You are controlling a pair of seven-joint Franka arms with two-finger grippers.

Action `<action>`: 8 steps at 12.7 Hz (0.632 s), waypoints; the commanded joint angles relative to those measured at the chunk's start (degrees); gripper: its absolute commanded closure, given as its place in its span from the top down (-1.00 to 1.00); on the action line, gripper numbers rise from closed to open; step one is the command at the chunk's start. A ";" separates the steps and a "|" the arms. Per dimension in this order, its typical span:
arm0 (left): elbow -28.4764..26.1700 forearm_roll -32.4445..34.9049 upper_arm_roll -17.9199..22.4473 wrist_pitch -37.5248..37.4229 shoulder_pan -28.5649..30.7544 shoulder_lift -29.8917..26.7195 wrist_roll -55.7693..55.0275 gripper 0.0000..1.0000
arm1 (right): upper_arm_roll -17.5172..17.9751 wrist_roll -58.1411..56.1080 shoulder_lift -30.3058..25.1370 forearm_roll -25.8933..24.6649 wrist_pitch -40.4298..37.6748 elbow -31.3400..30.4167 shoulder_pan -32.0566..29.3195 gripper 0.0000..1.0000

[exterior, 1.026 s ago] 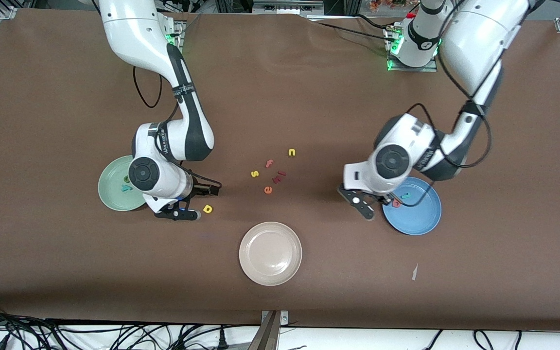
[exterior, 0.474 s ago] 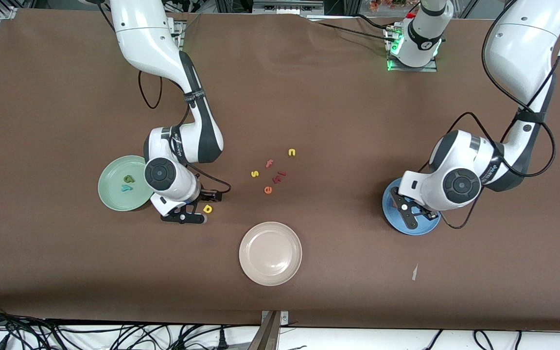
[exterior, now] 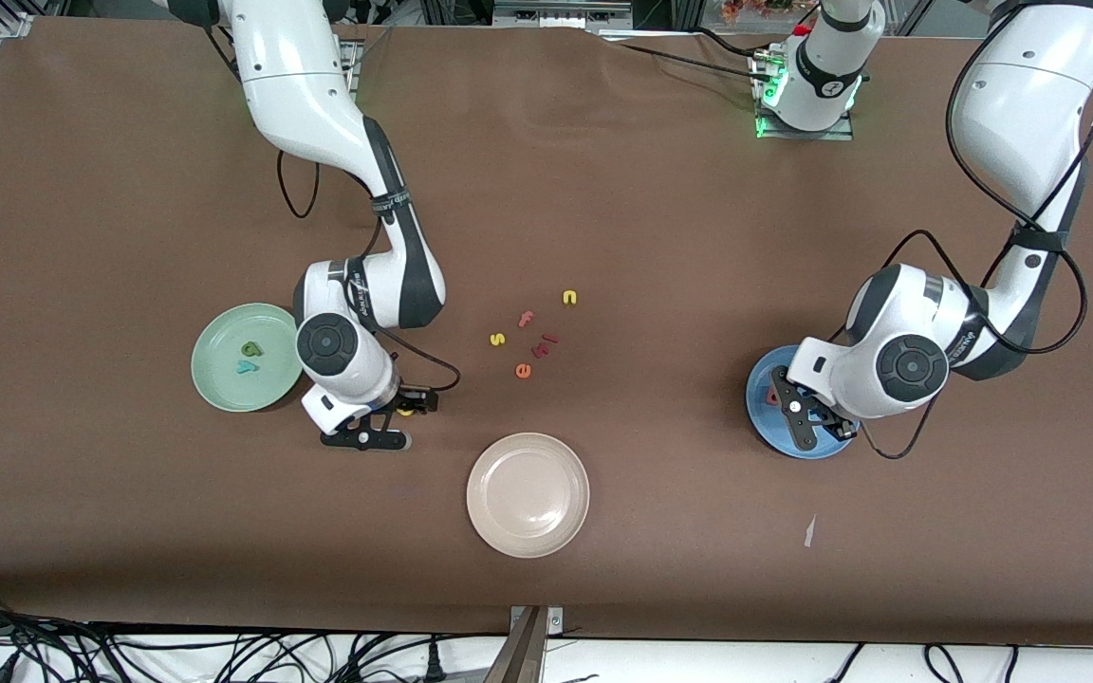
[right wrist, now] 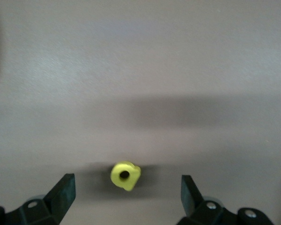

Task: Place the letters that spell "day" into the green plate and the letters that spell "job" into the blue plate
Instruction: 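Release the blue 'o' on the plate while the right gripper grasps yellow 'a'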

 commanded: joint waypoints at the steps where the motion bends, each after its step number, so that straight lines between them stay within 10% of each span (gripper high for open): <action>1: -0.10 1.67 -0.46 1.99 1.58 0.83 3.40 -0.67 | 1.27 1.24 3.20 0.57 -0.43 4.73 -1.48 1.00; 2: -0.10 1.67 -0.46 1.99 1.58 0.83 3.40 -0.28 | 1.63 1.15 3.20 0.75 -0.52 4.82 -2.10 0.99; 3: -0.10 1.58 -0.46 1.99 1.66 0.74 3.40 0.74 | 1.81 1.15 3.11 0.84 -0.61 4.82 -2.19 0.99; 4: -0.10 1.58 -0.46 1.90 1.66 0.57 3.48 1.00 | 1.81 0.98 3.02 0.92 -0.69 4.74 -2.28 0.96; 8: 0.16 0.62 -0.90 0.85 1.49 -0.05 2.70 1.00 | 1.81 0.71 2.58 2.32 -2.98 4.74 -3.16 0.69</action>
